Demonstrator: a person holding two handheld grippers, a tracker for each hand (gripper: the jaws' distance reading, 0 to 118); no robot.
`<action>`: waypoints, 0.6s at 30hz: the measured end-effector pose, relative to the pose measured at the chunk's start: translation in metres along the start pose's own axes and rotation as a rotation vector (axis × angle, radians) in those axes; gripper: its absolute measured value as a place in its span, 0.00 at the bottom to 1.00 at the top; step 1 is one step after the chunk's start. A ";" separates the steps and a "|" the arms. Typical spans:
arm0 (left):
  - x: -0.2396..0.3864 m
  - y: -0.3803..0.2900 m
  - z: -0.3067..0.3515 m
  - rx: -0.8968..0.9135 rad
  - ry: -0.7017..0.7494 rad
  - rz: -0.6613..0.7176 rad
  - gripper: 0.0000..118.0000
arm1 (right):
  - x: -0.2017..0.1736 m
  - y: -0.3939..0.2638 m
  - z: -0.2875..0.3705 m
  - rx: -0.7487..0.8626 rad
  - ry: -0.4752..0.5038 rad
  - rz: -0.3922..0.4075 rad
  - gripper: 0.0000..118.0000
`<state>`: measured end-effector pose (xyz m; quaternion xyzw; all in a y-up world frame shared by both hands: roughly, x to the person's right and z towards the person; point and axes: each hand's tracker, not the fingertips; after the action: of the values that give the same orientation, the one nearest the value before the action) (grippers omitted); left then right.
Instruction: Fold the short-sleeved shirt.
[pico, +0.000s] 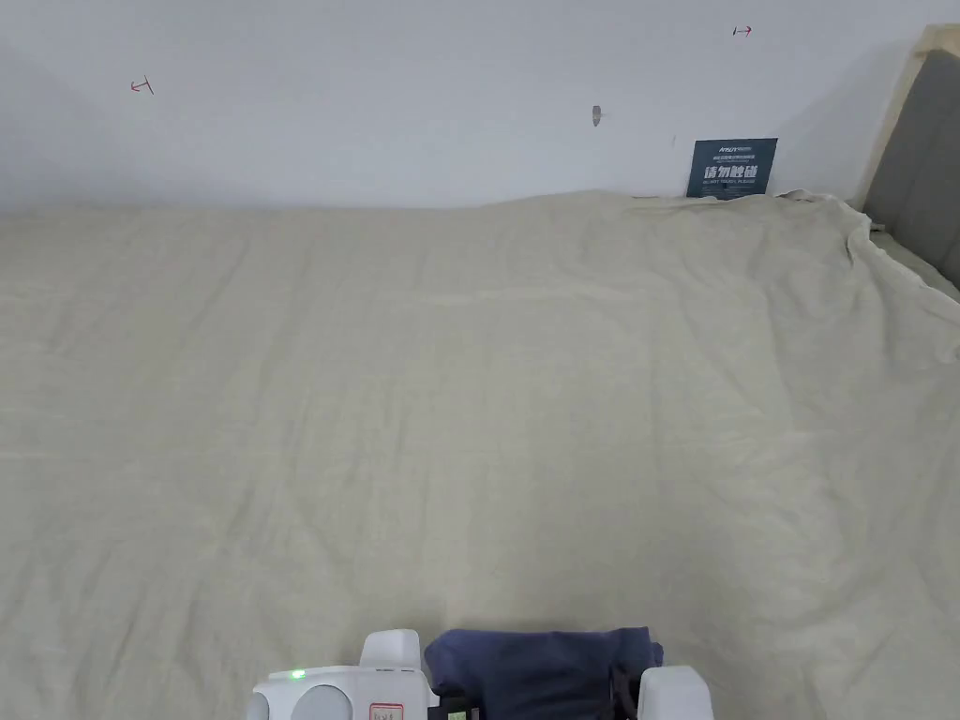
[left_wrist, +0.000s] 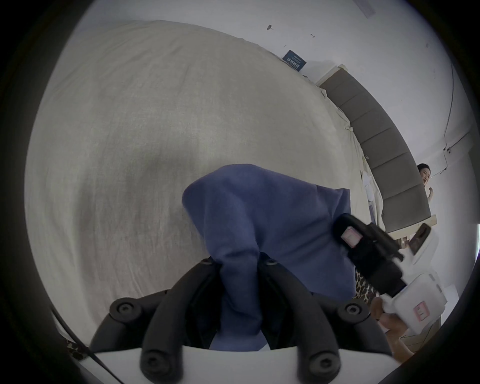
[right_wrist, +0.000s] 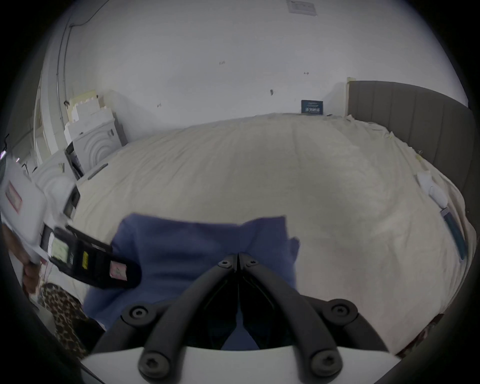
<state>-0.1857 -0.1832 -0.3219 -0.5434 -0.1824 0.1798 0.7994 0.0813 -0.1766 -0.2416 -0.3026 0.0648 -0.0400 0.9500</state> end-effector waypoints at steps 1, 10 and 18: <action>0.000 0.001 0.004 0.002 -0.009 -0.002 0.15 | 0.002 0.007 0.010 0.051 -0.003 -0.014 0.00; -0.006 0.025 0.063 0.079 0.026 -0.165 0.10 | 0.017 0.087 0.082 0.310 -0.040 -0.007 0.00; -0.091 0.063 0.143 0.140 0.218 -0.165 0.10 | 0.006 0.130 0.117 0.421 -0.049 -0.001 0.00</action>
<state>-0.3402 -0.0910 -0.3404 -0.4860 -0.1254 0.0655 0.8624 0.1091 -0.0046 -0.2232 -0.0986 0.0319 -0.0458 0.9936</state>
